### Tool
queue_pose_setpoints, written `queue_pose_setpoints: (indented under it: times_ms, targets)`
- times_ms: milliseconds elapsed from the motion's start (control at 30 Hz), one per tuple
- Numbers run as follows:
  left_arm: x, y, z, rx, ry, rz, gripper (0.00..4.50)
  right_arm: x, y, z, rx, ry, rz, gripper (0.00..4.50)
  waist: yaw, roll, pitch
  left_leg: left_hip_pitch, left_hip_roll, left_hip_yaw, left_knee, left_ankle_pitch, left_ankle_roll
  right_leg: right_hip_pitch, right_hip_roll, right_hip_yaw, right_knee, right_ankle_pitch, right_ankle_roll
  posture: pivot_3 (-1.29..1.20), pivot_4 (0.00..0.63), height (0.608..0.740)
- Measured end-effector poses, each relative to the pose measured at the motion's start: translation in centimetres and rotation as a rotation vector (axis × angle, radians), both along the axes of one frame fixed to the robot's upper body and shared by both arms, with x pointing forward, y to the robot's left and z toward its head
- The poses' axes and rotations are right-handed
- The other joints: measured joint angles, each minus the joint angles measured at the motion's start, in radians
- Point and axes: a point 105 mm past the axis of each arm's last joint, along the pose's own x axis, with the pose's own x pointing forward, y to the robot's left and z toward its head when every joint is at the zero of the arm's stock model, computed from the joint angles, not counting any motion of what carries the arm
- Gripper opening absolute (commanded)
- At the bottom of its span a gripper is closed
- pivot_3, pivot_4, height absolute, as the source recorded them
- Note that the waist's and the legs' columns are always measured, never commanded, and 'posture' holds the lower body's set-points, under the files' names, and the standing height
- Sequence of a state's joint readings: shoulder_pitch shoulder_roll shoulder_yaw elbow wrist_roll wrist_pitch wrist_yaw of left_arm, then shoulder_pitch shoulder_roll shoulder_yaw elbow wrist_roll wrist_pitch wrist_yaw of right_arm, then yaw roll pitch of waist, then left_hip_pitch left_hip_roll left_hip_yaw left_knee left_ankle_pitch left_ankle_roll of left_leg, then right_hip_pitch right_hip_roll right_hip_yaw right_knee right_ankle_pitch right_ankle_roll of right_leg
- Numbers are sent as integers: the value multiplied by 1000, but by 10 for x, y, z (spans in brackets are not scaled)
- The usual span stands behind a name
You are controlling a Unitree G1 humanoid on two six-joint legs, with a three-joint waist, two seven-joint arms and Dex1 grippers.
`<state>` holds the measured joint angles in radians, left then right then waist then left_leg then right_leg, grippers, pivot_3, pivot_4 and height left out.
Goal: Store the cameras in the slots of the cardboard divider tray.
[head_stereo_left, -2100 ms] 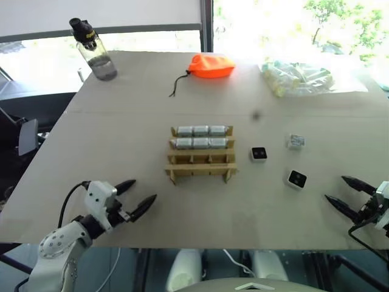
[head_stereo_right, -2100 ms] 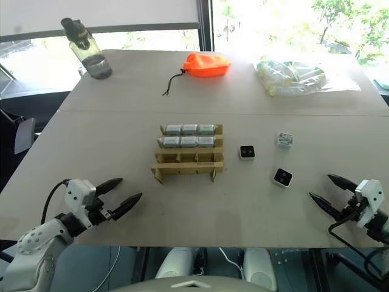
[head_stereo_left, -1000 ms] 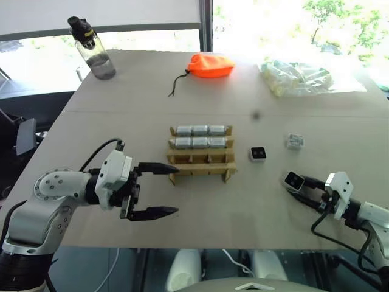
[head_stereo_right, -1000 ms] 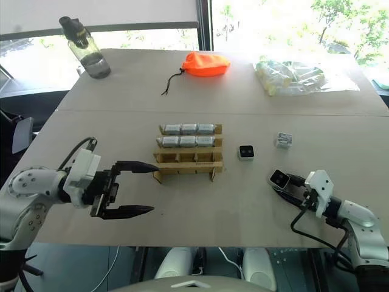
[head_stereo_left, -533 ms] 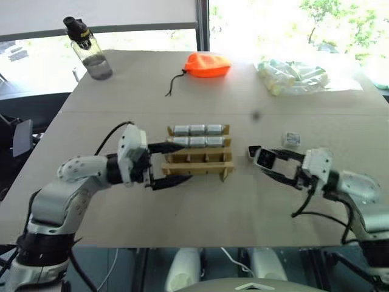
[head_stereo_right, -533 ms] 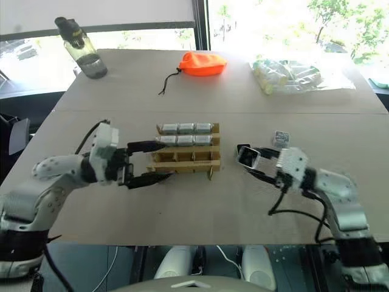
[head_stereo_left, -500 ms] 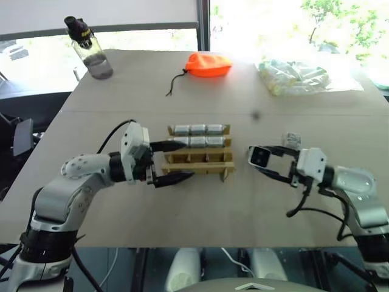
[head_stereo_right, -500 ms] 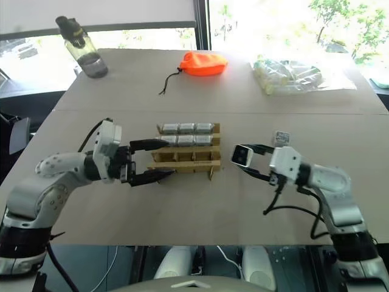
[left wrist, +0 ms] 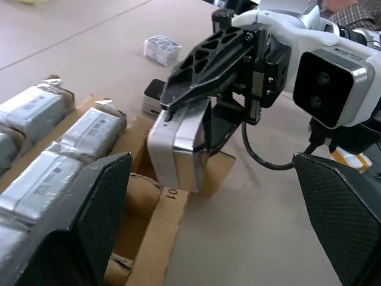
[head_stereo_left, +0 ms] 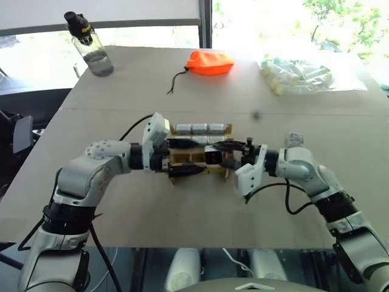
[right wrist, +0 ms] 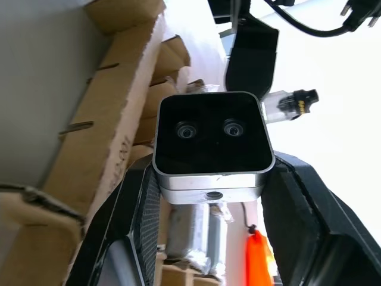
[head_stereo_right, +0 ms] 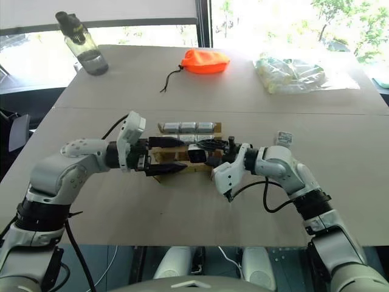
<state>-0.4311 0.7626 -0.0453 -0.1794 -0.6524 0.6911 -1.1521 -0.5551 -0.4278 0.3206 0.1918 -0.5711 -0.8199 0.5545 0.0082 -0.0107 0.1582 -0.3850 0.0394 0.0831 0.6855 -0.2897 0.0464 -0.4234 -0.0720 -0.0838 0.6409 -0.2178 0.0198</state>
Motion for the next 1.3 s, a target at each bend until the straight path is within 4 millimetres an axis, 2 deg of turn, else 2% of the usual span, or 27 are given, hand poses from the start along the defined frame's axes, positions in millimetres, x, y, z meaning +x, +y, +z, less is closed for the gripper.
queue_pose_setpoints:
  times_ms: [233,333,467,567,767,800,833,867,967,1167,1233,1300]
  targets:
    - [2,-1,4,-2,5,-4,4500,-5,3,-1,-15,-52,45,1850,-3,-1,0,1,0,1,0,0,0,0,0,1,0,0,0,0,150,726]
    - [2,-2,4,-6,13,-10,3779,-9,5,-4,-26,-52,68,1850,-8,-1,0,1,0,1,0,0,0,0,0,1,0,0,0,0,150,726]
    - [1,-3,4,-4,24,-22,1898,-10,7,-1,-19,-63,80,1850,-17,-1,1,1,0,1,0,0,0,0,0,2,1,0,0,0,150,726]
    - [2,0,3,32,19,-21,768,-12,9,-3,-28,-66,99,1850,-20,-1,1,1,0,1,0,0,0,0,0,2,1,0,0,0,150,726]
    - [0,1,-1,88,16,-51,676,-14,10,-9,-37,-52,112,1850,-20,-2,1,1,0,2,0,0,0,0,0,2,1,0,0,0,150,726]
    - [0,1,0,92,14,-55,676,-14,11,-8,-38,-54,114,2850,-20,-2,1,1,0,2,0,0,0,0,0,2,1,0,0,0,150,726]
    - [1,1,0,93,16,-57,676,-14,11,-8,-38,-54,116,2958,-20,-2,1,1,0,2,0,0,0,0,0,2,1,0,0,0,150,726]
    - [1,1,-1,95,22,-59,676,-14,12,-6,-29,-53,115,3406,-20,-2,1,1,0,2,0,0,0,0,0,2,1,0,0,0,150,726]
    - [2,0,-4,108,31,-66,676,-12,13,-3,-6,-38,103,4375,-20,-2,1,1,0,2,0,0,0,0,0,2,1,0,0,0,150,726]
    - [11,1,0,91,-16,-72,676,-12,2,-1,66,59,53,4375,-17,-2,1,1,0,1,0,0,0,0,0,2,1,0,0,0,150,726]
    - [17,9,6,90,-70,-63,676,-21,-18,-9,98,155,16,4375,-11,-2,1,0,0,0,0,0,0,0,-1,1,0,0,0,0,150,726]
    - [25,27,12,105,-130,-15,676,-26,-48,-25,131,309,-72,4375,-11,-3,1,0,0,1,0,0,0,0,-1,1,0,0,0,0,150,726]
